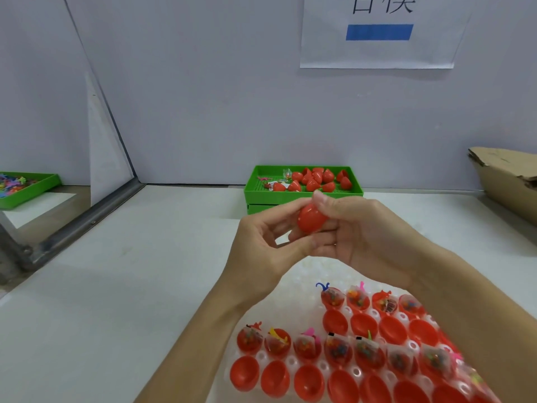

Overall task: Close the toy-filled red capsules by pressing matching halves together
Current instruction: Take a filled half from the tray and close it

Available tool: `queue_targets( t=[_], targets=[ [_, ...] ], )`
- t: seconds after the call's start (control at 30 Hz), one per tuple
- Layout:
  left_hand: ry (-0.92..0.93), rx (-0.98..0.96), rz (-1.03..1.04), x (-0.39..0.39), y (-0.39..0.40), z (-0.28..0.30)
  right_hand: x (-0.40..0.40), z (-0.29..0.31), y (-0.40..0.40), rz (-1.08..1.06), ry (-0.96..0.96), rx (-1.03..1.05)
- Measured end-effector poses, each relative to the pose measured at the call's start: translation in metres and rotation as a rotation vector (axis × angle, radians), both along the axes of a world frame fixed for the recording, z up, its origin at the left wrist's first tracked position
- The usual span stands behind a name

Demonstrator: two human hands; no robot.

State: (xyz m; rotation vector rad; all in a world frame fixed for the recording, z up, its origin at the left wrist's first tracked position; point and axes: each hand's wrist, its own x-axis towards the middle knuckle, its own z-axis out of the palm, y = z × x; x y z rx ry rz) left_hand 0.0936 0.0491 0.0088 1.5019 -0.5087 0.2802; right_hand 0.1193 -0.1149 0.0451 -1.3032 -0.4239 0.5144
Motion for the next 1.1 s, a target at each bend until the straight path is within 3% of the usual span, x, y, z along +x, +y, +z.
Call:
queue_targets(
  t=[0.3,0.37,0.5,0.63,0.87,0.97,1.1],
  targets=[
    [0.012,0.010,0.215,0.005,-0.007,-0.006,0.001,0.000,0.003,-0.073,0.171,-0.057],
    [0.032,-0.030,0.295,0.006,-0.006,-0.006,0.003,-0.002,0.003,-0.184,0.065,-0.229],
    [0.073,-0.119,0.334,0.008,-0.005,-0.007,0.005,-0.005,0.002,-0.442,-0.348,-0.557],
    [0.119,-0.124,0.209,0.008,-0.007,-0.008,0.002,-0.007,0.000,-0.357,-0.686,-0.627],
    [0.250,-0.218,-0.045,0.009,-0.007,-0.011,0.001,-0.010,0.005,-0.464,-0.875,-0.577],
    [0.300,-0.253,0.022,0.011,-0.008,-0.012,0.002,-0.010,0.002,-0.488,-0.924,-0.660],
    [0.232,-0.264,0.084,0.012,-0.006,-0.013,0.004,-0.011,0.002,-0.557,-1.035,-0.817]
  ],
)
